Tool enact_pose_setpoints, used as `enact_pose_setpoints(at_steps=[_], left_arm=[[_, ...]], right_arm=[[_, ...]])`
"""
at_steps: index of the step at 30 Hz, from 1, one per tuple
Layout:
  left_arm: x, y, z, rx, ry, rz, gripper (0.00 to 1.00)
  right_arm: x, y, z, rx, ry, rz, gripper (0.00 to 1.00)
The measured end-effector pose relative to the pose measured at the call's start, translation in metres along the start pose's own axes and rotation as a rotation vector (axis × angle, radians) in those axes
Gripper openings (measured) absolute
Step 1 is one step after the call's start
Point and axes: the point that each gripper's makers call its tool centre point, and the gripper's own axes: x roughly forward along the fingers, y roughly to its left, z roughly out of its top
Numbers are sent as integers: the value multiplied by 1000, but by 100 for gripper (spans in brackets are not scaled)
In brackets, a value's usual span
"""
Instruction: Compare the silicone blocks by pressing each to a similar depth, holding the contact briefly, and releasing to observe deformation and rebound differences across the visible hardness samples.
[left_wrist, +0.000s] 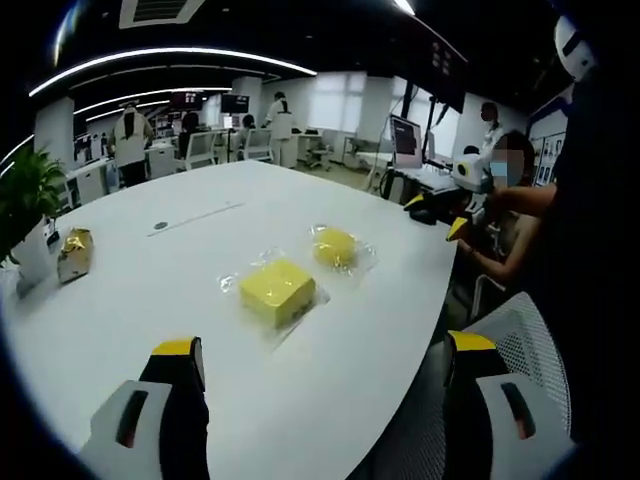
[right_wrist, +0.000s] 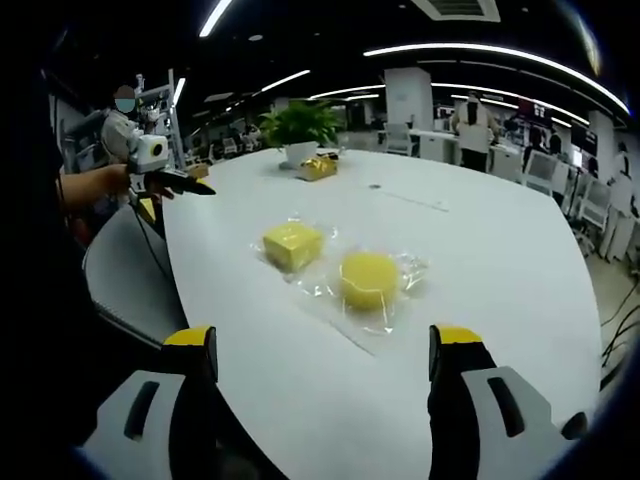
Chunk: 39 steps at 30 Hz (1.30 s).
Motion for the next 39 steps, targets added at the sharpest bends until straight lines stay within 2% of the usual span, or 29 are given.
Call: enact_pose_setpoints(at_steps=[13,21,26,39], left_arm=[[-1,3,4,-7,-11,6,99],[1,3,-2,-2,24,-4,99],[2,4,1,-8,10,-7,99],[2,8,0,-48,4,4,99]], right_arm=[[-1,-4,-3,-23,20,-2,80],[0,-3,-6,-22,38,2,80],[1,-2,-8,-46,57,-3,80],[2,0,-8,-41,55,-1,79]])
